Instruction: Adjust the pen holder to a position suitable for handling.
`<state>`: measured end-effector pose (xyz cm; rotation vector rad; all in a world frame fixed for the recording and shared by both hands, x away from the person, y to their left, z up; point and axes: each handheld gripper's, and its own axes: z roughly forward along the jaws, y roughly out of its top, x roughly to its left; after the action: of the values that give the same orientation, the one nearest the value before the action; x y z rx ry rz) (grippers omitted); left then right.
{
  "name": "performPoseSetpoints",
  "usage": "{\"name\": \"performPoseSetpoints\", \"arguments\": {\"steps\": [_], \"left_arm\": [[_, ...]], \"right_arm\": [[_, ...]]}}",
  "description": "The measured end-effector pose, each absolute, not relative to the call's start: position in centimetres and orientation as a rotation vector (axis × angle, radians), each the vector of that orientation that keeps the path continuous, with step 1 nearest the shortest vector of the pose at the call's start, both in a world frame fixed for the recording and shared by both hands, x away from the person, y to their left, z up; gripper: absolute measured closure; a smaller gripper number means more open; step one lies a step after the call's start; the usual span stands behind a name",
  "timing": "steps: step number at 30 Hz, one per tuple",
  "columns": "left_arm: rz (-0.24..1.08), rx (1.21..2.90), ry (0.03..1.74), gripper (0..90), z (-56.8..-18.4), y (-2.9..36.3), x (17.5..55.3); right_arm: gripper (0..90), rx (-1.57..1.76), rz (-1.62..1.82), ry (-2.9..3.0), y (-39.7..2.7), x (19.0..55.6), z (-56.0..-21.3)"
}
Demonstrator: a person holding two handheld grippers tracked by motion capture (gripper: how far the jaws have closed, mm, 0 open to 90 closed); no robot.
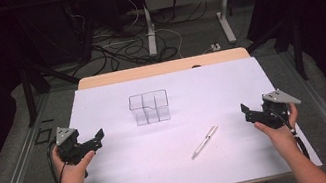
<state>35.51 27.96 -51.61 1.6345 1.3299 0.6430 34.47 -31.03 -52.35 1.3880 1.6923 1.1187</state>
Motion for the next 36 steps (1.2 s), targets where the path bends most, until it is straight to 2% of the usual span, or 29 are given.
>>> {"name": "performPoseSetpoints", "arguments": {"steps": [8,15,25,36], "left_arm": [[0.659,1.634,1.315,14.9,-51.4,27.6,35.6],[0.655,1.637,1.322,17.3,-51.0,27.5,35.9],[0.624,1.647,1.315,30.3,-49.1,26.3,37.2],[0.563,1.711,1.270,33.9,-47.3,23.6,39.7]], "right_arm": [[13.7,1.371,1.113,1.701,-31.1,34.4,-52.4],[14.4,1.371,1.101,1.695,-30.9,34.4,-52.3],[14.8,1.358,1.109,1.684,-30.7,34.2,-52.0],[15.0,1.349,1.111,1.687,-30.5,34.2,-51.9]]}}
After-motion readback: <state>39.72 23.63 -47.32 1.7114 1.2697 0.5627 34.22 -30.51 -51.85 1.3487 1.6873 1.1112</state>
